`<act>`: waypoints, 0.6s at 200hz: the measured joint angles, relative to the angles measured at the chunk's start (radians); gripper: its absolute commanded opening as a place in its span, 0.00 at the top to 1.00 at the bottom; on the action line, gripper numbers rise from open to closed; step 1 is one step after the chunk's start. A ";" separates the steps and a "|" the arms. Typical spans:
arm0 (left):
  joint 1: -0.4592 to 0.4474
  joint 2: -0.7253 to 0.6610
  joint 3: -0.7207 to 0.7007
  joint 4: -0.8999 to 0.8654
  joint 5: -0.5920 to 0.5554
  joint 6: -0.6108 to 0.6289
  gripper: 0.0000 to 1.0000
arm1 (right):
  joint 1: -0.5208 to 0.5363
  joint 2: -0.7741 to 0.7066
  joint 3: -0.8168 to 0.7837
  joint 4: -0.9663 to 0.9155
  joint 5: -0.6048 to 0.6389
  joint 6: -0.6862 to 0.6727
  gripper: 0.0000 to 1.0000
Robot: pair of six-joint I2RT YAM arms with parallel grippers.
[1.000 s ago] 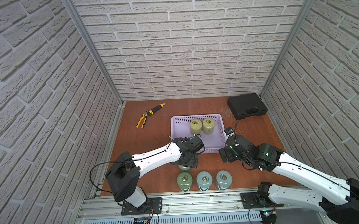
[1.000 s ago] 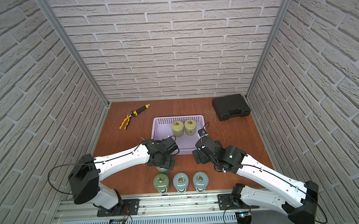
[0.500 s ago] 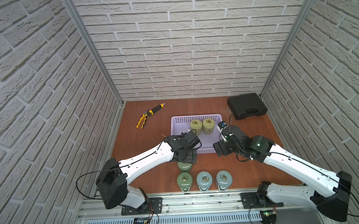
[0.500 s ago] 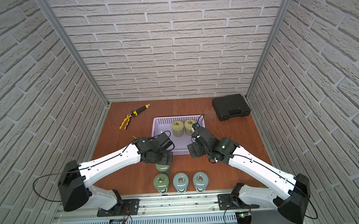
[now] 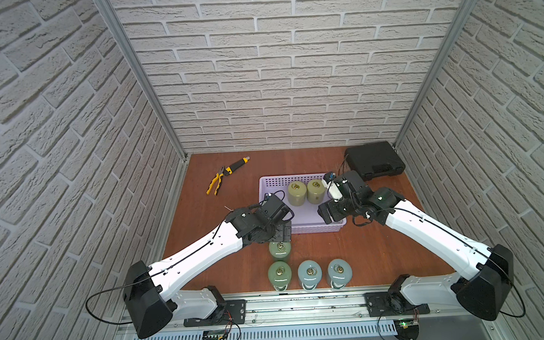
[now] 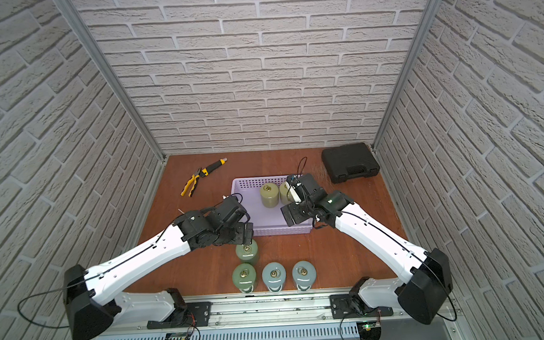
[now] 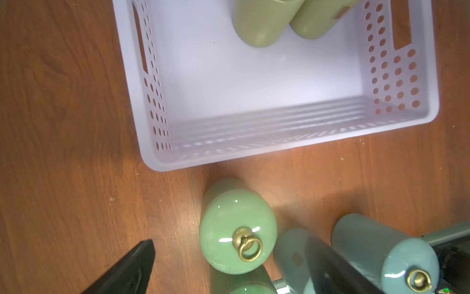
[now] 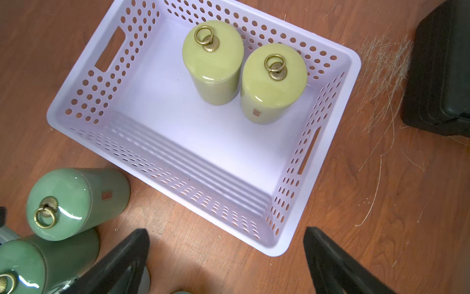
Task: Take the tea canister out of the basket
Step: Place the tea canister at the center of the board, then pick up the tea canister from the basket.
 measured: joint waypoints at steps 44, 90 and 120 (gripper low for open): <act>0.044 -0.047 -0.016 0.031 -0.017 0.027 0.02 | -0.061 0.089 0.031 0.002 -0.041 -0.052 0.01; 0.076 -0.082 -0.057 0.065 -0.028 0.060 0.02 | -0.093 0.197 0.093 0.012 -0.060 -0.092 0.01; 0.098 -0.095 -0.069 0.076 -0.036 0.076 0.02 | -0.108 0.254 0.119 0.034 -0.060 -0.100 0.01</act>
